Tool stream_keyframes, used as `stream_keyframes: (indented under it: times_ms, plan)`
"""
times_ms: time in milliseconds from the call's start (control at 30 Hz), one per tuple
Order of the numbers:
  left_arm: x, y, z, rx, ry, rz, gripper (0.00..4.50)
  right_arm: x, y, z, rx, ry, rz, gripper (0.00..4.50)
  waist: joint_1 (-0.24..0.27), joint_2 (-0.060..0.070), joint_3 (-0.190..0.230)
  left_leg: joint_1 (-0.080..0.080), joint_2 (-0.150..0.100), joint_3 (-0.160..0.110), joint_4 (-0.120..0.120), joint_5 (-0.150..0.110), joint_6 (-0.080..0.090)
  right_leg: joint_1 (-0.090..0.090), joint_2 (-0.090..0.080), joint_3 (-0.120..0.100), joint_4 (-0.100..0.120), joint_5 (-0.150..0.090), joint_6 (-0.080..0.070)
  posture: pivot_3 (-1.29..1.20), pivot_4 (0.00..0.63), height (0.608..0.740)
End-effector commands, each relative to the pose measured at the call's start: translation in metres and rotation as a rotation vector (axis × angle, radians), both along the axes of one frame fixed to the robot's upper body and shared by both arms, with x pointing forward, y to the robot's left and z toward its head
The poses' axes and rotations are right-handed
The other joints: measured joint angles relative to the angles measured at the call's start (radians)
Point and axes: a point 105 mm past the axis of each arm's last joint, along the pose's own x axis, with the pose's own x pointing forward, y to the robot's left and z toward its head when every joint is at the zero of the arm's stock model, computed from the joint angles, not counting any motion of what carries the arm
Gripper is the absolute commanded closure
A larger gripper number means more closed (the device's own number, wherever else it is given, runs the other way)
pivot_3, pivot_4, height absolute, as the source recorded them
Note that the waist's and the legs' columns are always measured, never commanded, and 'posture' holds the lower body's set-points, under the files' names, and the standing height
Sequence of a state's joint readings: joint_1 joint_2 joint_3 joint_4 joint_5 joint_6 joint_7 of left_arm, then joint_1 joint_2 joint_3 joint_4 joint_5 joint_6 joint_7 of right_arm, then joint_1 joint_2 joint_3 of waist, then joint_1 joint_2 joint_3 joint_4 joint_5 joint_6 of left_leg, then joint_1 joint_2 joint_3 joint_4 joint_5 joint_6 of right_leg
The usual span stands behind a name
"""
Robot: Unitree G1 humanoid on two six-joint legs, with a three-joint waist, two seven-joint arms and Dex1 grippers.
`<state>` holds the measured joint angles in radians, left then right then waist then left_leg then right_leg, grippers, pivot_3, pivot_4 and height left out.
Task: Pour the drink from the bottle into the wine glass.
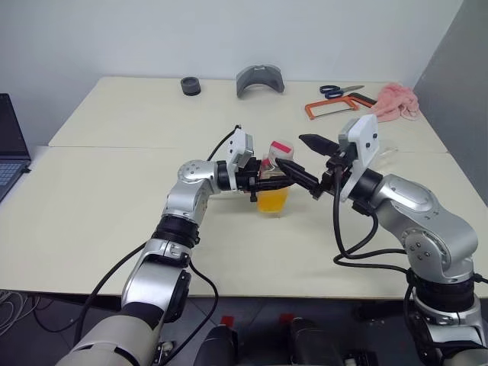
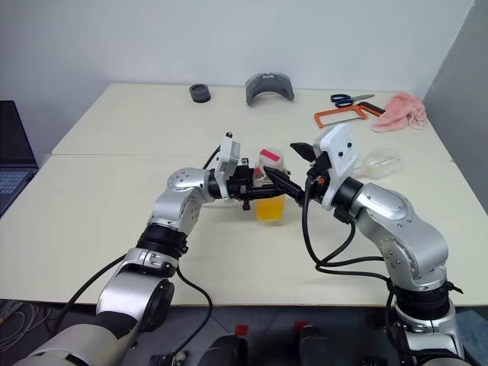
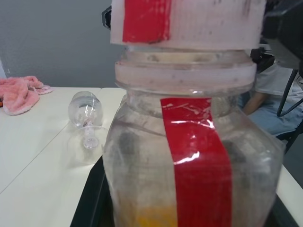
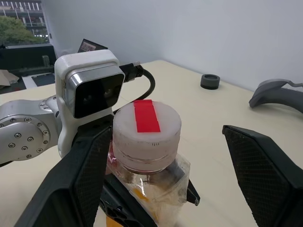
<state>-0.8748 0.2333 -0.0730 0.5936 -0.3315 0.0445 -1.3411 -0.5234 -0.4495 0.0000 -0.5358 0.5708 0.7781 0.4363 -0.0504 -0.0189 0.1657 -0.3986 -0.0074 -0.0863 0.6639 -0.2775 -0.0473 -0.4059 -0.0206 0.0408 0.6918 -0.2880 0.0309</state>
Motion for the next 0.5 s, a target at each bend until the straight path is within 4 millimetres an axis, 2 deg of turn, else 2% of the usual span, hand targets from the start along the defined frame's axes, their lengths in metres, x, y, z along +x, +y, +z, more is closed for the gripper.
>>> stream_keyframes:
  times_ms: [33,500]
  plan:
    - [-0.0011,0.0007,0.0153,-0.025,-0.059,-0.007,2.92,-0.0014,-0.0095,0.011,0.018,-0.042,-0.031,0.54,0.0,0.0,0.0,0.0,0.0,0.0,0.0,0.0,0.0,0.0,0.0,0.0,0.0,0.0,0.0,0.0,0.15,0.74]
    - [-0.0015,0.0004,0.0145,-0.023,-0.061,-0.009,2.92,-0.0032,-0.0135,0.0087,0.005,-0.035,-0.03,0.54,0.0,0.0,0.0,0.0,0.0,0.0,0.0,0.0,0.0,0.0,0.0,0.0,0.0,0.0,0.0,0.0,0.15,0.74]
